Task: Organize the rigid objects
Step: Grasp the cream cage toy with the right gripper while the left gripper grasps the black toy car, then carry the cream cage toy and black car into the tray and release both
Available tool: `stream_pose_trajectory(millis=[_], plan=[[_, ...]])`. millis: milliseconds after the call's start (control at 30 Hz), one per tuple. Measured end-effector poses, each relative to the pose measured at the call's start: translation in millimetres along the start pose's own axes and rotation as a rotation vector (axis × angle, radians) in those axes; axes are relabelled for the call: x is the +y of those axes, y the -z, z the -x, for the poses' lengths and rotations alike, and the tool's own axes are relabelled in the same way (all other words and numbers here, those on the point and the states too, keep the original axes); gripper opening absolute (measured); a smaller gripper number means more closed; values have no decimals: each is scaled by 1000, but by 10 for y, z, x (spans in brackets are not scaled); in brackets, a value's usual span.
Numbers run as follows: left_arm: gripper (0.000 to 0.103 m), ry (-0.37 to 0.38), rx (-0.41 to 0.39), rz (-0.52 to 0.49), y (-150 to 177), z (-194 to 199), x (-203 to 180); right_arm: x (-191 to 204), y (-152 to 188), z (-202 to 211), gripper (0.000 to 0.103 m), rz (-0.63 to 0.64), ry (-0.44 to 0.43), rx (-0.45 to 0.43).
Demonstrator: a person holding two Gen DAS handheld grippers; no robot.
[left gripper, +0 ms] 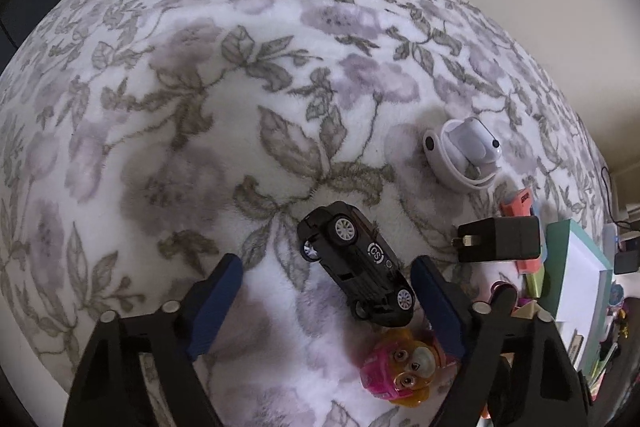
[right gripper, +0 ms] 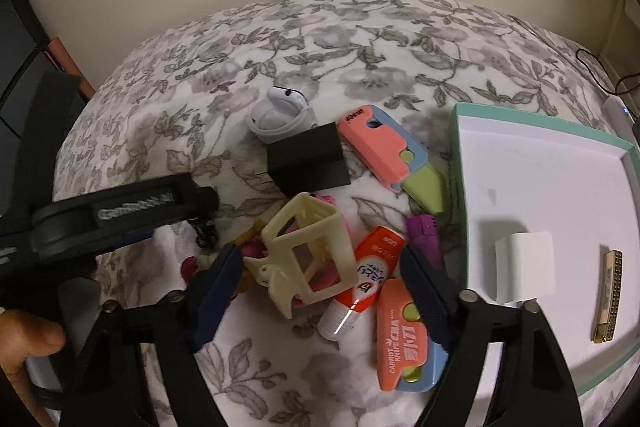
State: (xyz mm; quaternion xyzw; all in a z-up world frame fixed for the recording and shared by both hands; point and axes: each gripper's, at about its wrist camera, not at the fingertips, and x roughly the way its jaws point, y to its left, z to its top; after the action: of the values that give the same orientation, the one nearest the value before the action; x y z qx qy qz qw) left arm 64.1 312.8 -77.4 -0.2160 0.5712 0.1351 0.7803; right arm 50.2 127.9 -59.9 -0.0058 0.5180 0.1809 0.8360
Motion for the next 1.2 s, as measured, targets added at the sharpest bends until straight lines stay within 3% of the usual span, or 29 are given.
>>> stream_pose_trajectory(millis=[167,300,400,433,900,1200], plan=[[69,25,-8,-20,4,15,-54,30,7,11,61,4,-40,0],[45,62,-5,-50,2,9,-133,44,15,18,60,9,-43,-2],[41,60,-5,-62,-11,-5,-159,11,7,40,60,-6,-46,-7],[34,66,-6,-59,-16,2,-153,-4,4,53,60,-12,-46,-10],[33,133,-100,-73,-79,437,-220,-328,-107,359,60,-118,-53,-70],[33,166,-135,-142,21,673,-539,-818,-134,554,60,-218,50,-81]])
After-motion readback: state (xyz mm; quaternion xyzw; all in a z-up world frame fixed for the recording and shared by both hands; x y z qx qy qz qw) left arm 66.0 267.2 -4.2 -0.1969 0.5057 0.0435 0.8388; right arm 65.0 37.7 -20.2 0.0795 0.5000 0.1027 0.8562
